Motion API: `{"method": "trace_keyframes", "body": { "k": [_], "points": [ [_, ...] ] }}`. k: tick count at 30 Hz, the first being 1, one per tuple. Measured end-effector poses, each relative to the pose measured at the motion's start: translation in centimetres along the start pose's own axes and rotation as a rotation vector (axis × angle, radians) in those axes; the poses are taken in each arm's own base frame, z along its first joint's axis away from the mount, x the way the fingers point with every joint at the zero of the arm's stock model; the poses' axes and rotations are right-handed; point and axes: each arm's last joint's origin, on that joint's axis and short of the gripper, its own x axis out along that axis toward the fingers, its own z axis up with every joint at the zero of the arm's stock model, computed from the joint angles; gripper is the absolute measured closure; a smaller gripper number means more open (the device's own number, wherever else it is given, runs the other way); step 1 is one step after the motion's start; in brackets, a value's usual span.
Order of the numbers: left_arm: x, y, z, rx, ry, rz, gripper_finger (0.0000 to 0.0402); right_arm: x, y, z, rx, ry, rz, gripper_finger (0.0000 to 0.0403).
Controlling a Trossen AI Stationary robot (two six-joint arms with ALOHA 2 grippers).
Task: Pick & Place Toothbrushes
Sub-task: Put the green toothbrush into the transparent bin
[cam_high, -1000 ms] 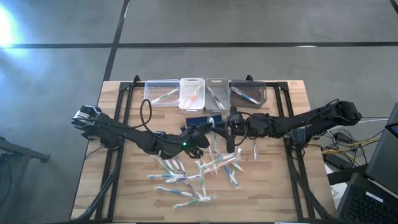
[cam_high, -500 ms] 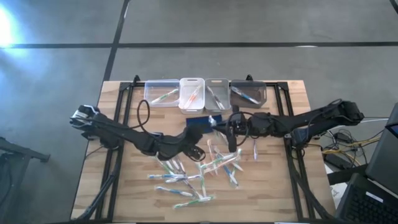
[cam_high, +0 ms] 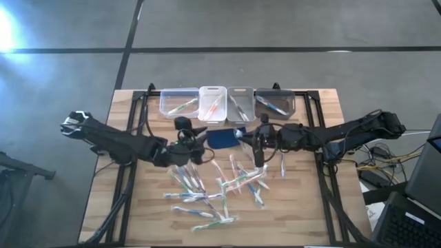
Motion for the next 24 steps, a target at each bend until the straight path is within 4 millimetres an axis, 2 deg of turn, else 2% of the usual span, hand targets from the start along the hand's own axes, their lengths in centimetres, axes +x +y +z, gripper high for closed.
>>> {"method": "trace_keyframes", "body": {
  "k": [6,11,14,18,24],
  "points": [
    [0.9,-2.0,-4.4,-0.246,-0.037,-0.233,0.0266,0.0,0.1,0.3,-0.028,-0.027,0.013,0.0388],
    [2.1,-4.3,-7.0,-0.432,-0.195,-0.203,0.0266,0.0,0.3,0.4,-0.036,-0.033,0.081,0.0388],
    [2.4,-5.2,-7.9,-0.526,-0.33,-0.224,0.0266,0.0,0.5,0.6,-0.042,-0.055,0.14,0.0388],
    [2.6,-5.6,-7.9,-0.612,-0.482,-0.325,0.0266,-0.1,0.6,0.7,-0.079,-0.072,0.152,0.0388],
    [3.9,-6.5,-5.9,-0.597,-0.523,-0.408,0.0266,-0.1,0.7,0.8,-0.085,-0.094,0.186,0.0388]
  ]
}}
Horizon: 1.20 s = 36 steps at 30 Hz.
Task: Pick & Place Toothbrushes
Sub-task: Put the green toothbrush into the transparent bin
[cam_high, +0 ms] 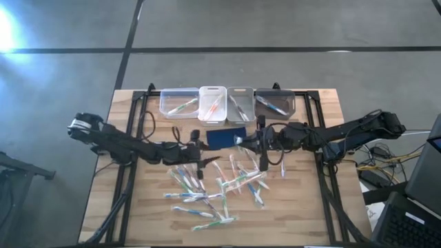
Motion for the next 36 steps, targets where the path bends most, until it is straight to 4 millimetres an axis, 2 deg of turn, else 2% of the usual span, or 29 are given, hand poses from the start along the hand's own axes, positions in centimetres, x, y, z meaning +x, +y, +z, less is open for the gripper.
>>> {"method": "trace_keyframes", "body": {
  "k": [8,14,28,36],
  "points": [
    [4.3,-1.2,2.5,0.094,0.003,-0.03,0.0247,0.0,0.3,-0.1,-0.015,-0.003,0.058,0.0388],
    [6.4,-1.2,3.6,0.126,0.065,-0.022,0.0226,0.0,0.5,-0.1,-0.023,-0.009,0.109,0.0387],
    [8.0,-1.7,4.3,0.126,0.049,-0.042,0.0223,0.0,0.5,-0.1,-0.051,-0.012,0.108,0.0384],
    [8.1,-1.7,4.6,0.115,0.015,-0.066,0.023,0.0,0.5,-0.1,-0.059,-0.014,0.108,0.0384]
  ]
}}
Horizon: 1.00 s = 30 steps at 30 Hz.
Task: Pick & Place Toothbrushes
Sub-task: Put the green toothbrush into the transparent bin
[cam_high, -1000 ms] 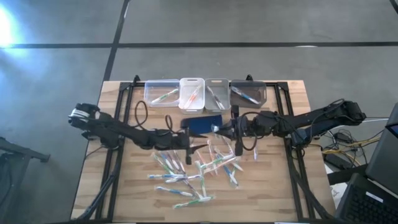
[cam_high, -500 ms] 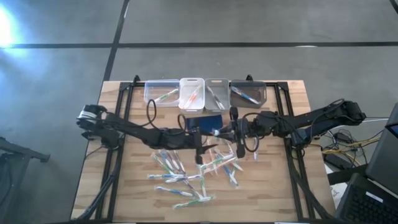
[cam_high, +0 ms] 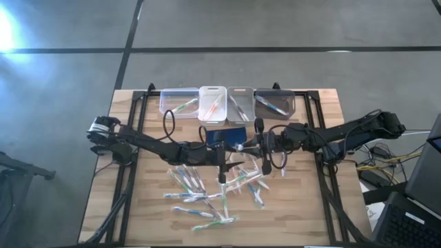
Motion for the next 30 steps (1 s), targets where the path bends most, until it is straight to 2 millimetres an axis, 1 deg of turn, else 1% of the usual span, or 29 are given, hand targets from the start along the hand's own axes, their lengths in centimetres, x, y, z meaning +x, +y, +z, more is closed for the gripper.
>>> {"method": "trace_keyframes", "body": {
  "k": [4,12,15,20,24,27,30],
  "points": [
    [0.0,0.0,0.13,-0.004,-0.015,-0.007,0.0257,0.0,0.01,0.03,-0.001,-0.003,0.001,0.0383],
    [0.01,0.06,0.13,-0.008,-0.016,-0.004,0.0345,0.0,0.05,0.0,-0.001,-0.002,0.01,0.0383],
    [0.01,0.08,0.14,-0.014,-0.017,-0.005,0.0371,-0.01,0.12,0.01,-0.005,-0.003,0.032,0.0383],
    [0.01,0.06,0.15,-0.021,-0.017,-0.007,0.0374,-0.01,0.23,0.01,-0.007,-0.003,0.036,0.0383],
    [0.0,0.03,0.12,-0.021,-0.015,-0.011,0.0364,-0.01,0.22,-0.1,0.013,0.008,0.034,0.0381],
    [0.0,0.02,0.04,-0.023,-0.008,-0.01,0.0365,-0.01,0.22,-0.18,0.032,0.017,0.033,0.037],
    [0.0,0.03,0.04,-0.022,-0.007,-0.004,0.037,-0.02,0.23,-0.17,0.031,0.017,0.033,0.0347]
  ]
}}
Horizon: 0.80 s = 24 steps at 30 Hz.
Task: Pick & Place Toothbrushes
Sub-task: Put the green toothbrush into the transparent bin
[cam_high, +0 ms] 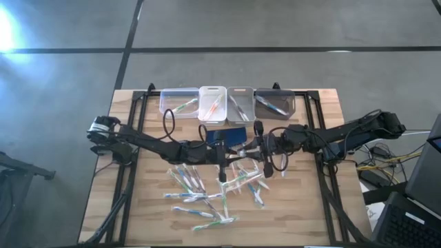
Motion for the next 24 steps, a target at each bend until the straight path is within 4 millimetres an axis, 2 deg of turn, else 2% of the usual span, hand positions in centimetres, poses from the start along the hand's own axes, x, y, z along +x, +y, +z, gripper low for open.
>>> {"method": "trace_keyframes", "body": {
  "k": [5,9,14,18,20,24],
  "points": [
    [-0.3,0.2,0.0,0.044,0.048,0.063,0.0368,0.0,0.0,-0.1,-0.008,0.016,0.012,0.0294],
    [-1.4,0.9,0.5,0.084,0.137,0.153,0.0369,-0.5,0.1,-0.2,0.019,0.055,0.027,0.0252],
    [-3.9,2.6,2.1,0.132,0.256,0.347,0.0371,-1.8,0.1,0.0,0.074,0.12,0.032,0.0213],
    [-6.6,3.6,3.4,0.192,0.366,0.636,0.0371,-2.6,0.1,-0.1,0.113,0.173,0.021,0.0195],
    [-7.8,4.0,4.0,0.245,0.412,0.746,0.0372,-2.9,0.0,-0.3,0.12,0.201,-0.029,0.019],
    [-9.7,4.9,4.9,0.326,0.478,0.84,0.0372,-3.4,-0.5,-0.4,0.144,0.222,-0.195,0.0187]
  ]
}}
